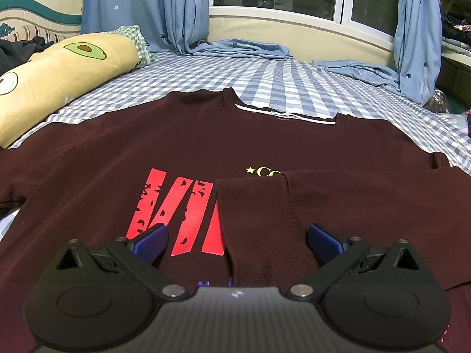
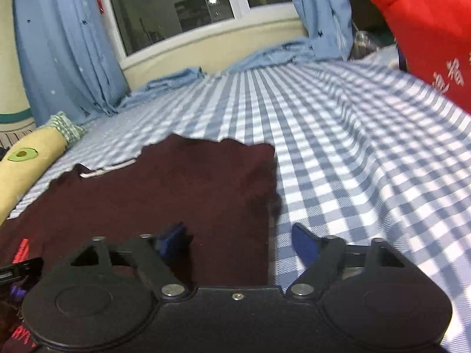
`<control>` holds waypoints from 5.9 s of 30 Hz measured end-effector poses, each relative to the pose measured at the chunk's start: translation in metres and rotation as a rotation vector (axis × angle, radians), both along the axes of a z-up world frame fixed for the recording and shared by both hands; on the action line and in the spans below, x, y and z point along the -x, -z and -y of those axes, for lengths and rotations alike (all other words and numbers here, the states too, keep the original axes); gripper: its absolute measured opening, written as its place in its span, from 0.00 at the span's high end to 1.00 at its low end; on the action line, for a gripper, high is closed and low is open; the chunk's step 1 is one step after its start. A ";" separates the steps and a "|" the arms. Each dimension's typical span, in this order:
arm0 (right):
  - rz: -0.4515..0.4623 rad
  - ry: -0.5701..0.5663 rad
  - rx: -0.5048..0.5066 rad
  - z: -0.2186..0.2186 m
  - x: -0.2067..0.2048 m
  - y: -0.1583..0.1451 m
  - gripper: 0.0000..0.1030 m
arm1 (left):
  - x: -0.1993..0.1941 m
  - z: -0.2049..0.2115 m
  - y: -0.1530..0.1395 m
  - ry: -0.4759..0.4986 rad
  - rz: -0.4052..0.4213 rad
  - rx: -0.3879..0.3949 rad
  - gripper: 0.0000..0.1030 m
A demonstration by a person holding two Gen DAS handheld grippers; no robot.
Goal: Fold small clothes
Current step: 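Open the right gripper and smooth the folded sleeve flat, then move the left gripper to the other sleeve cuff on the pillow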
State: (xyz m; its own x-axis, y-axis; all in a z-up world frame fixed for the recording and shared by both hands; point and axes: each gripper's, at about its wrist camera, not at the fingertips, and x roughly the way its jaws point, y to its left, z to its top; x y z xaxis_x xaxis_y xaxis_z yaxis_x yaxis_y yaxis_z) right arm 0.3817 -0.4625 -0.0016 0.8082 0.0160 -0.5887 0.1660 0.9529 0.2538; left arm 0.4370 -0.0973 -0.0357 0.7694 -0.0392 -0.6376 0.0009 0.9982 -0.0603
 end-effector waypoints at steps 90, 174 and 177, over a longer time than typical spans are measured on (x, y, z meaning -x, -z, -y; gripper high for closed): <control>0.269 -0.211 0.232 -0.123 0.113 -0.086 0.00 | 0.117 -0.144 -0.068 -0.358 -0.032 -0.066 0.01; 0.195 -0.346 0.326 -0.300 0.056 -0.043 0.00 | 0.083 -0.463 -0.080 -0.993 0.262 0.085 0.01; 0.194 -0.329 0.315 -0.294 0.056 -0.045 0.00 | 0.085 -0.463 -0.079 -1.002 0.283 0.070 0.03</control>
